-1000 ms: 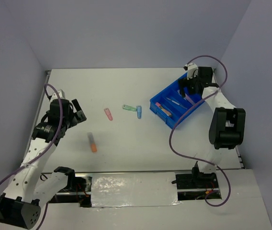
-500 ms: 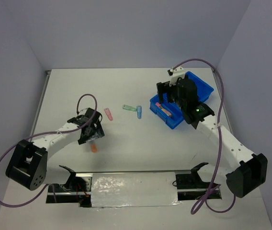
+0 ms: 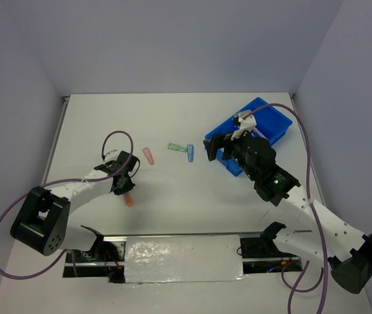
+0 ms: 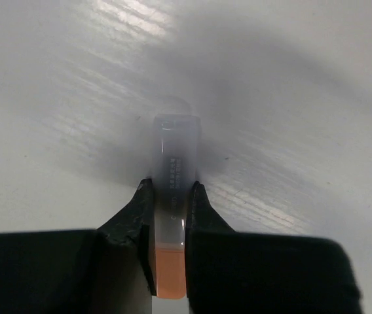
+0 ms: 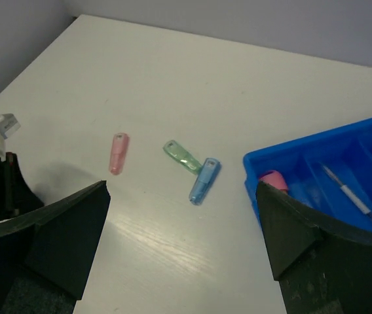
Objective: Sort the stationery into containers
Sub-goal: Pick up the stationery from the center of the board, then place the stationery in the storage box, then pick up the stationery from the center of the board, then place the stationery in the storage box.
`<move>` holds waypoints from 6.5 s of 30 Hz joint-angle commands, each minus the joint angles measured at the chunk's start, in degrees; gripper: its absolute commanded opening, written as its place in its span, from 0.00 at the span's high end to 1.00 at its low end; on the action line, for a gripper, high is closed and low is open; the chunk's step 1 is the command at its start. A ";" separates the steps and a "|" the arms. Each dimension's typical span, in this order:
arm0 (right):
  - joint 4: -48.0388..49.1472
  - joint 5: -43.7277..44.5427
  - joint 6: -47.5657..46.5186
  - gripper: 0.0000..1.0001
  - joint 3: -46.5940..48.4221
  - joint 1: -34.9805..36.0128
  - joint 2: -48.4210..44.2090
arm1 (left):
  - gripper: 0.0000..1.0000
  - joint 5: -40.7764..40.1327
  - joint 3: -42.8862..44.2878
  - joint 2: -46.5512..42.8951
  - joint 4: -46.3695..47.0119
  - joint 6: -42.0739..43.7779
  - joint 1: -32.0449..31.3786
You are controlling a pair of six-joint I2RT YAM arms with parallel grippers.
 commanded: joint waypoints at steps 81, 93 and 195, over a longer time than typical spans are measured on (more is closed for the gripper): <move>-6.08 -12.77 -38.64 1.00 12.58 -21.90 27.31 | 0.01 -11.54 34.26 -30.62 -22.00 8.94 -13.37; -11.27 -14.00 -43.86 0.93 29.10 -35.74 44.97 | 0.01 -10.84 24.67 -31.43 -21.03 13.96 -13.28; 56.05 -14.43 29.62 0.34 -12.73 6.89 36.36 | 1.00 2.09 28.35 2.49 5.61 -12.67 -19.16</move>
